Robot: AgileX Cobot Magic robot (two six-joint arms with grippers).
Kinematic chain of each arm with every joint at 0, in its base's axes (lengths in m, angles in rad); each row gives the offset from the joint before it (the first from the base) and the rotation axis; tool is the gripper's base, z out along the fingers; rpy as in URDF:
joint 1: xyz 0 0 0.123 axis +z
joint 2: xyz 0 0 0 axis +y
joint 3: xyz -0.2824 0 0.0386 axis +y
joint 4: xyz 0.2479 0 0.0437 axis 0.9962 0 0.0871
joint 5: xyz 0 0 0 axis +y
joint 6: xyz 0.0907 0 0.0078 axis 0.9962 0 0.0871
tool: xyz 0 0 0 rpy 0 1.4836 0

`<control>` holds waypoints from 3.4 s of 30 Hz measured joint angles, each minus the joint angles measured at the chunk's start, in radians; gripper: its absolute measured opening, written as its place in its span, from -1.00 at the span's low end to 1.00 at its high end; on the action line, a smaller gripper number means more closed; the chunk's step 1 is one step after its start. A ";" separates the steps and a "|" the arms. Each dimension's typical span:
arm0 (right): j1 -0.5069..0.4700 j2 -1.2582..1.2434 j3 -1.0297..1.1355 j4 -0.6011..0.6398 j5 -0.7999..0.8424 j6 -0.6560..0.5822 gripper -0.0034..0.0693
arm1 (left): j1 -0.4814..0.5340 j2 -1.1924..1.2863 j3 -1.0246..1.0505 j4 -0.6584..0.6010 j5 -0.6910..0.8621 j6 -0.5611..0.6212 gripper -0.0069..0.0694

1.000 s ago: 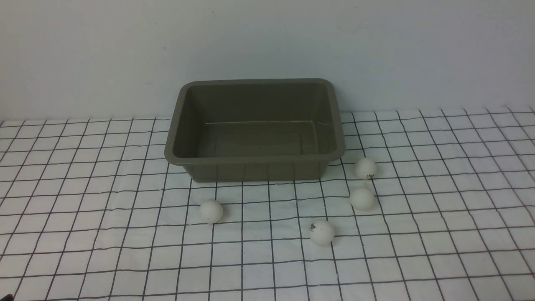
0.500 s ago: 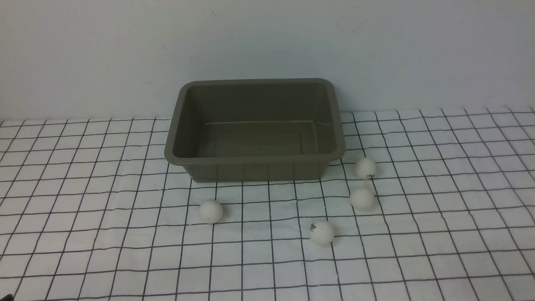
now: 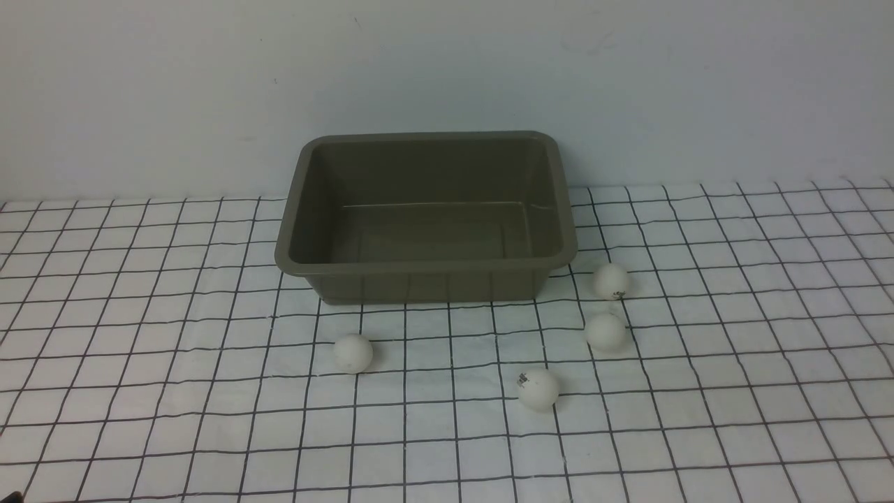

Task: Put the table tennis balls into the box on the white checkered tablecloth.
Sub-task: 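Reach for and grasp a ping pong ball on the table beside the basket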

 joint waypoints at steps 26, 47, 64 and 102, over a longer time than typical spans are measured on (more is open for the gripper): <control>0.000 0.000 -0.001 0.162 -0.025 -0.042 0.20 | 0.000 0.000 0.003 -0.099 -0.046 -0.003 0.41; 0.000 0.000 -0.001 0.162 0.003 -0.131 0.20 | 0.000 0.000 0.003 -0.847 -0.209 0.147 0.41; 0.000 0.000 -0.001 0.162 0.010 -0.155 0.20 | 0.000 0.000 0.003 -0.891 -0.183 0.145 0.41; 0.000 0.020 -0.001 0.215 0.061 -0.366 0.20 | -0.002 1.449 -0.897 -0.813 0.483 0.654 0.41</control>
